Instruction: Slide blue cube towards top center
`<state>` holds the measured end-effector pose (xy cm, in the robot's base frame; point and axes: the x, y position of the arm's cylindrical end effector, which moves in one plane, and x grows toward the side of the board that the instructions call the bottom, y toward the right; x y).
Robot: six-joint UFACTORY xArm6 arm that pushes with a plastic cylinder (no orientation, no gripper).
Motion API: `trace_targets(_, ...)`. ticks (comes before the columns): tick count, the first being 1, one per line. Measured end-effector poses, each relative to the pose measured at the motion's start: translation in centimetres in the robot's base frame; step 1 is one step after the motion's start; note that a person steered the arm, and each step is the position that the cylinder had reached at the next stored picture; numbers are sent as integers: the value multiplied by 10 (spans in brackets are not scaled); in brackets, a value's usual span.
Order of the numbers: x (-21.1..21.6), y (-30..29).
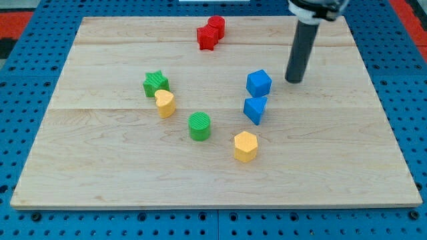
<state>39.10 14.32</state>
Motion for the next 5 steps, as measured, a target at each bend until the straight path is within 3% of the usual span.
trace_targets(1, 18, -32)
trace_targets(3, -18, -108)
trace_targets(5, -55, -114)
